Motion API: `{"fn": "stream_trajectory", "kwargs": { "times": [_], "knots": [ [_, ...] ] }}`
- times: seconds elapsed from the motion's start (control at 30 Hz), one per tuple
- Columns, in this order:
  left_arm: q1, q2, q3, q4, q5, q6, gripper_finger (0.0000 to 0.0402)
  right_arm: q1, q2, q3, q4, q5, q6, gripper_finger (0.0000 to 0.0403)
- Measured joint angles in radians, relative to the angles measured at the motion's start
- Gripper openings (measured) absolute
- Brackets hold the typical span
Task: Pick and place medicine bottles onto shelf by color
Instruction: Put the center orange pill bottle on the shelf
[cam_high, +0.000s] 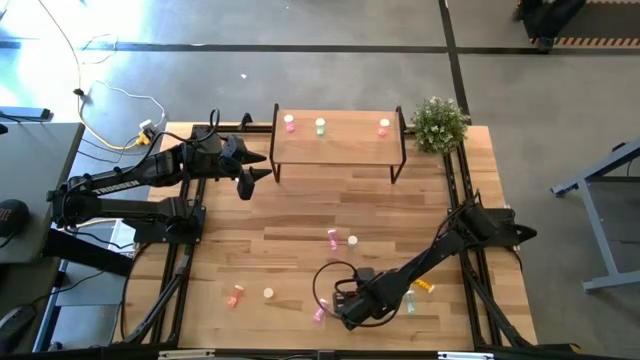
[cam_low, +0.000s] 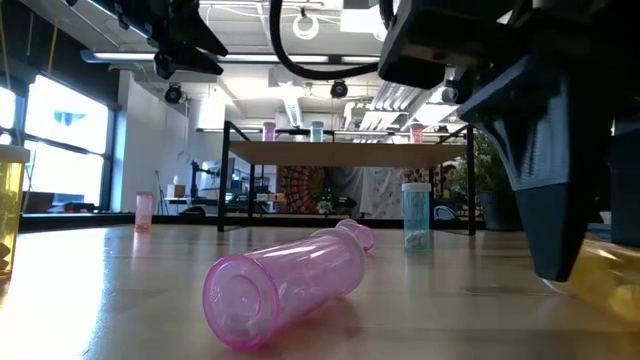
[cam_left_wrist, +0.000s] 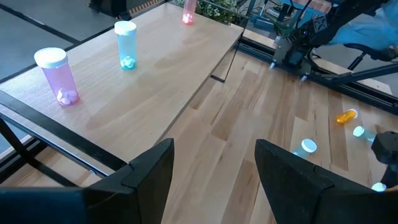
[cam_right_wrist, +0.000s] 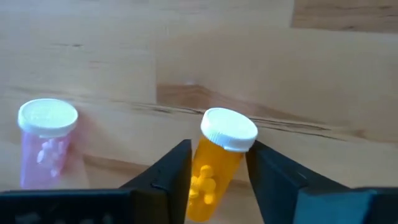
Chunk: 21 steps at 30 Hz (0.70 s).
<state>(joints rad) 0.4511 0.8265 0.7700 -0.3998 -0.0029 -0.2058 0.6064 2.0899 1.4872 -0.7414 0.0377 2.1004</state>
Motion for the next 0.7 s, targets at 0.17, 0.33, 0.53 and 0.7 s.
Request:
{"fn": "stream_trajectory", "kwargs": {
  "times": [0.17, 0.33, 0.53, 0.7],
  "knots": [
    [0.000, 0.000, 0.000, 0.000, 0.000, 0.000, 0.0215, 0.000, 0.000, 0.001, -0.035, -0.013, 0.012, 0.0093],
    [0.000, 0.000, 0.000, 0.000, 0.000, 0.014, 0.0215, 0.000, -0.001, 0.002, -0.051, -0.012, -0.015, 0.0079],
    [0.000, 0.000, 0.000, 0.001, 0.000, 0.052, 0.0215, -0.009, -0.002, 0.042, -0.052, 0.094, -0.090, 0.0082],
    [0.000, 0.000, 0.000, 0.004, 0.019, 0.053, 0.0215, -0.055, -0.003, 0.123, -0.059, 0.275, -0.195, 0.0082]
  ]
}}
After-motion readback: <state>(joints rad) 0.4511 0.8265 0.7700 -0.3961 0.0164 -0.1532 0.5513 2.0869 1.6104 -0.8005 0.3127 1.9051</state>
